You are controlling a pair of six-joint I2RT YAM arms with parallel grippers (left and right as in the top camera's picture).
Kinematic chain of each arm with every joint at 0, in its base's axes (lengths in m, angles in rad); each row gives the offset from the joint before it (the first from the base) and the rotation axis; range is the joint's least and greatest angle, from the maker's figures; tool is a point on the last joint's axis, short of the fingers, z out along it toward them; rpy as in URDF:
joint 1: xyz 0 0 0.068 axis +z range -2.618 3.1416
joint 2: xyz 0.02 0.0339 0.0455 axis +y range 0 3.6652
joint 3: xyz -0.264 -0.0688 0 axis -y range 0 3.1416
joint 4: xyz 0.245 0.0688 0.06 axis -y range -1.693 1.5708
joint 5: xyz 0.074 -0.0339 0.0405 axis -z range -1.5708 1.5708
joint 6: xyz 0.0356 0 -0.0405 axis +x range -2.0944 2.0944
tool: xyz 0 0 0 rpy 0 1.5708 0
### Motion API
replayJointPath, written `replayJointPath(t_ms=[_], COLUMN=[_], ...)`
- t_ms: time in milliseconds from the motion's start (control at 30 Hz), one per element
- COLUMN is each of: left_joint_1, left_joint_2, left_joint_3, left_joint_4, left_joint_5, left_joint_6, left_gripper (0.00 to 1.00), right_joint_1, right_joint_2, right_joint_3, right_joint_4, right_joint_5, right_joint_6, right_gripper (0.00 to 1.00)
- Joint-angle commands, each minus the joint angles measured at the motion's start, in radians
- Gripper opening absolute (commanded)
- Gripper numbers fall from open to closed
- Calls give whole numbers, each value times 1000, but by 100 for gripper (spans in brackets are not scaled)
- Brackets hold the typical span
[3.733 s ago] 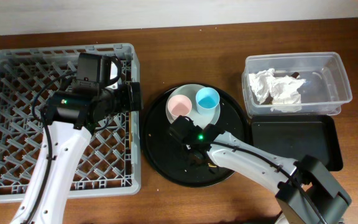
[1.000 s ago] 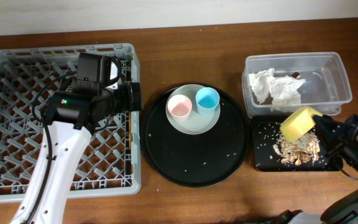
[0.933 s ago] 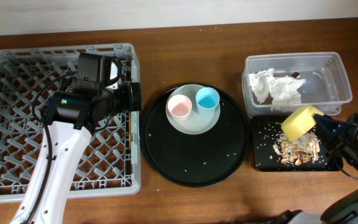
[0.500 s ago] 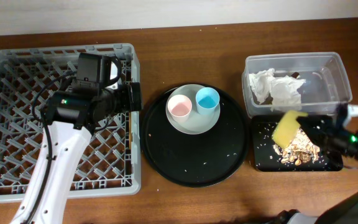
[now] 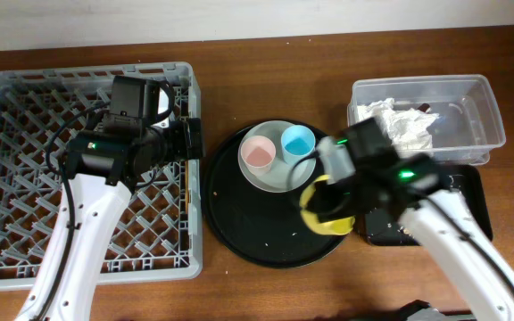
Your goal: Sort waste into correct bins and load items into the dishwasher rack
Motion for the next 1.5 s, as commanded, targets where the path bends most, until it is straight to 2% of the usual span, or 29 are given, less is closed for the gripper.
replayJointPath(t_ms=[0, 200, 233, 333, 367, 533, 633, 800, 867, 1100, 1167, 1233, 1300, 1367, 1467], left_joint_1=[3, 3, 3, 3, 3, 3, 3, 3, 3, 3, 3, 3, 3, 3, 3], left_joint_2=[0, 0, 0, 0, 0, 0, 0, 0, 0, 0, 0, 0, 0, 0, 0], left_joint_3=[8, 8, 8, 8, 8, 8, 8, 8, 8, 8, 8, 8, 8, 8, 8], left_joint_4=[2, 2, 2, 2, 2, 2, 2, 2, 2, 2, 2, 2, 2, 2, 2], left_joint_5=[8, 8, 8, 8, 8, 8, 8, 8, 8, 8, 8, 8, 8, 8, 8], left_joint_6=[-10, -10, -10, -10, -10, -10, -10, -10, -10, -10, -10, -10, -10, -10, -10], left_gripper=[99, 99, 99, 100, 99, 99, 99, 99, 99, 99, 99, 99, 99, 99, 99], right_joint_1=[168, 334, 341, 340, 337, 299, 273, 262, 261, 261, 261, 261, 261, 261, 261], right_joint_2=[103, 319, 336, 345, 336, 271, 267, 322, 368, 534, 556, 563, 560, 559, 540], right_joint_3=[-3, -3, -3, 0, 14, 138, 187, 174, 169, 169, 169, 169, 171, 172, 191], right_joint_4=[40, 158, 166, 175, 173, 164, 209, 397, 457, 557, 560, 565, 572, 570, 568], right_joint_5=[175, 192, 202, 216, 215, 282, 409, 452, 452, 490, 496, 496, 496, 496, 496], right_joint_6=[126, 119, 119, 116, 88, 27, -32, -137, -200, -208, -208, -207, -207, -207, -207], right_gripper=[4, 5, 9, 30, 34, 45, 49, 48, 44, 40, 32, 18, 16, 4, 4])
